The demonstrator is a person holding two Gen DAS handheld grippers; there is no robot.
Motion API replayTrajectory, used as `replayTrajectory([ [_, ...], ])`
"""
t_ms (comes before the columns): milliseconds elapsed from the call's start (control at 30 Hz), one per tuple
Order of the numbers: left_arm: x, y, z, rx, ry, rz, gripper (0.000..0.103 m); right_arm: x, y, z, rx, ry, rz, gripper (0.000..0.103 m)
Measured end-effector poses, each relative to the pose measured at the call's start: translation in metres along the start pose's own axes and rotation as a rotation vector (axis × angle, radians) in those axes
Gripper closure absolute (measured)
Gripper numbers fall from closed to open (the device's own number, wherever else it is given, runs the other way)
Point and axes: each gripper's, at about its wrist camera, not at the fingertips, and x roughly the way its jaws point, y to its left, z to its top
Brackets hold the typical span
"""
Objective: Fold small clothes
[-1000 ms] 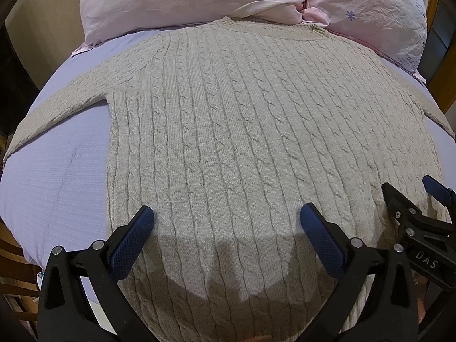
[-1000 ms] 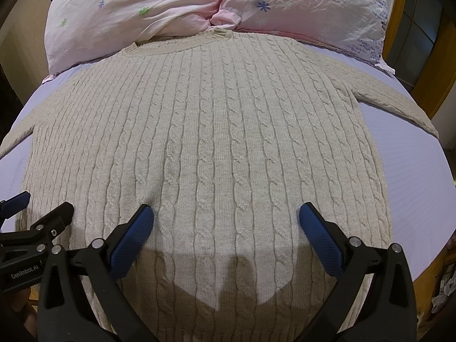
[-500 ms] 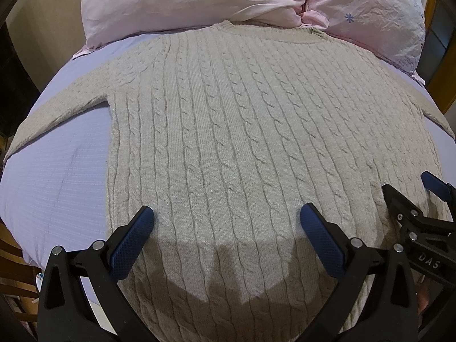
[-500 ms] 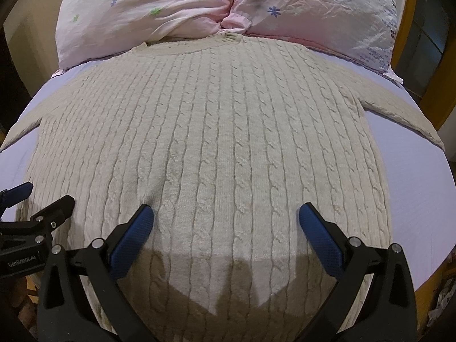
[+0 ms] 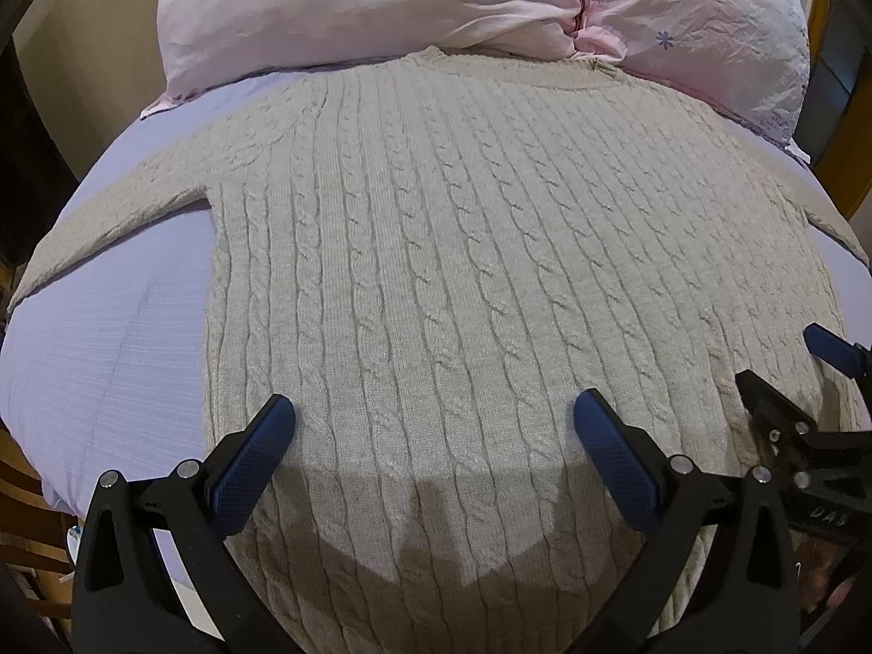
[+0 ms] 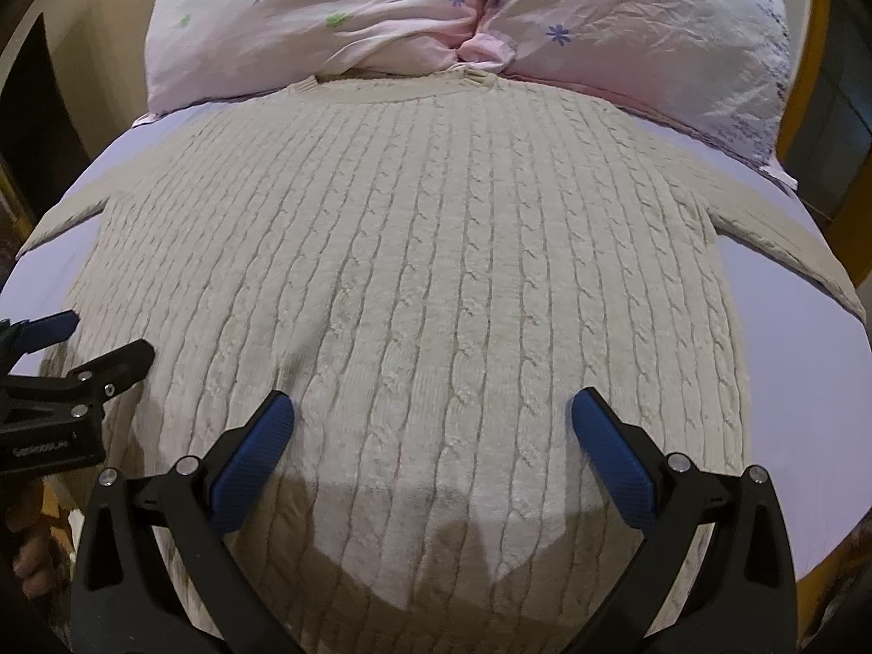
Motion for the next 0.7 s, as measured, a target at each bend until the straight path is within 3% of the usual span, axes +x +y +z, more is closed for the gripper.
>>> replayTrajectory([
  [100,-0.002,0.009,0.004,-0.012,-0.019,-0.045,0.001,-0.012,-0.041,0.009,0.120,-0.052,0.030,0.002],
  [200,-0.008,0.032,0.013,-0.088,-0.078,-0.095,0.001,-0.030,-0.148,0.018,0.445,-0.143,-0.002,0.008],
  [267,-0.012,0.055,0.022,-0.150,-0.148,-0.126,0.001,-0.037,-0.220,0.015,0.656,-0.177,-0.020,0.029],
  [333,-0.015,0.075,0.030,-0.183,-0.214,-0.146,0.001,-0.041,-0.297,0.007,0.869,-0.209,-0.042,0.044],
  [433,-0.016,0.098,0.039,-0.198,-0.259,-0.127,0.001,-0.041,-0.376,-0.006,1.097,-0.236,-0.094,0.051],
  [500,-0.013,0.113,0.045,-0.226,-0.255,-0.096,0.001,-0.035,-0.408,-0.013,1.197,-0.242,-0.074,0.051],
  [567,-0.011,0.131,0.046,-0.278,-0.259,-0.109,0.001,-0.019,-0.436,-0.018,1.294,-0.214,-0.045,0.053],
  [600,-0.010,0.144,0.046,-0.323,-0.270,-0.119,0.001,-0.015,-0.445,-0.019,1.317,-0.245,-0.024,0.055],
  [700,-0.009,0.172,0.044,-0.421,-0.298,-0.127,0.001,-0.007,-0.464,-0.017,1.358,-0.291,-0.024,0.067],
])
